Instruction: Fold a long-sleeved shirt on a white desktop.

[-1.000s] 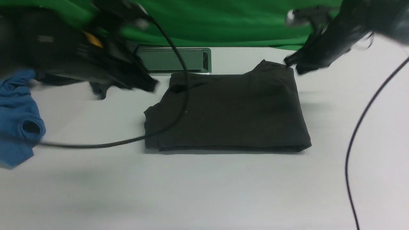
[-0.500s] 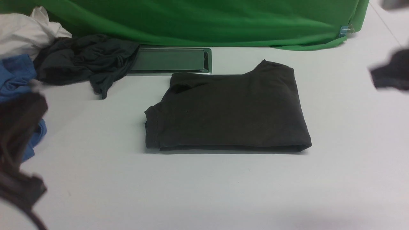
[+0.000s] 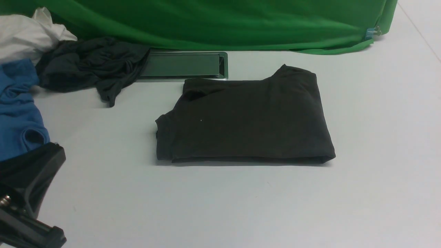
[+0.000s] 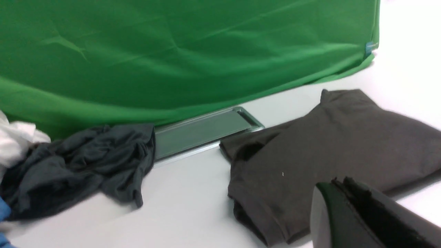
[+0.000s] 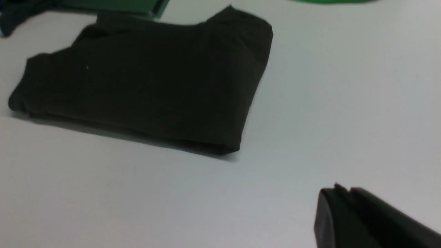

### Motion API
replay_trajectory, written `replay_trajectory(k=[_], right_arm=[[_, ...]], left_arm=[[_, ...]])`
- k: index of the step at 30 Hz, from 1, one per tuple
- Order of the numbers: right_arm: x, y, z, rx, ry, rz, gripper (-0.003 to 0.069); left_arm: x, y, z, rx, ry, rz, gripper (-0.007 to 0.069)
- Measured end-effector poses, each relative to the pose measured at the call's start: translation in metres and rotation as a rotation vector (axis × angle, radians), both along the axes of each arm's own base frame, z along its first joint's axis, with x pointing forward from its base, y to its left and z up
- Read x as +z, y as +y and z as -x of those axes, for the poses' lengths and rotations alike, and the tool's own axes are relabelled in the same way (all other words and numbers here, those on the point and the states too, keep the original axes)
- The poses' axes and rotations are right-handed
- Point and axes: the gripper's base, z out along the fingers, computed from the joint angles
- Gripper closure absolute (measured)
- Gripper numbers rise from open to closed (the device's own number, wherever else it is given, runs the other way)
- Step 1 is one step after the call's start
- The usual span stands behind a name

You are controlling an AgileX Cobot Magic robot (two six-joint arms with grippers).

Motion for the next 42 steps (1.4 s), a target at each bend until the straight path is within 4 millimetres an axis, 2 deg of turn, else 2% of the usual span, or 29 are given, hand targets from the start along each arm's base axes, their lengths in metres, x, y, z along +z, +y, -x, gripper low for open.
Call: replay_trajectory(k=[5,12,15,16,19,22,26,27,29,31,36,42], right_arm=[[0.001,-0.003,0.015,0.001,-0.054,-0.01,0.0591],[0.002,-0.003,0.016,0.0,-0.069,-0.012,0.0581],[0.002,-0.004,0.018,-0.004,-0.111,-0.008,0.0592],[0.001,-0.005,0.02,-0.017,-0.162,-0.014,0.0617],[-0.012,-0.008,0.022,-0.05,-0.263,-0.017,0.0636],[-0.044,-0.012,0.025,-0.092,-0.367,-0.015,0.0641],[-0.099,-0.014,0.027,-0.12,-0.435,-0.017,0.0641],[-0.106,-0.014,0.028,-0.123,-0.454,-0.019,0.0641],[-0.116,-0.014,0.03,-0.125,-0.476,-0.022,0.0641],[-0.117,-0.015,0.031,-0.128,-0.487,-0.029,0.0639],[-0.128,-0.014,0.033,-0.128,-0.393,-0.033,0.0638],[-0.13,-0.014,0.033,-0.127,-0.362,-0.032,0.0628]], left_arm=[[-0.001,0.0,0.0,0.0,0.005,-0.001,0.0606],[-0.001,0.0,0.0,0.0,0.005,-0.001,0.0606],[-0.001,0.0,0.0,0.0,0.005,-0.001,0.0606],[-0.001,0.0,0.0,0.0,0.005,-0.001,0.0606],[-0.001,0.0,0.0,0.0,0.003,-0.002,0.0606],[-0.001,0.0,0.0,0.0,0.003,-0.003,0.0606],[-0.001,0.0,0.0,0.0,0.003,-0.003,0.0606],[-0.001,0.0,0.0,0.0,0.003,-0.003,0.0606],[-0.001,0.0,0.0,0.0,0.003,-0.003,0.0606],[-0.001,0.0,0.0,0.0,0.003,-0.003,0.0606],[-0.002,0.0,0.0,0.0,0.004,-0.003,0.0606],[-0.002,0.0,0.0,0.0,0.004,-0.003,0.0606]])
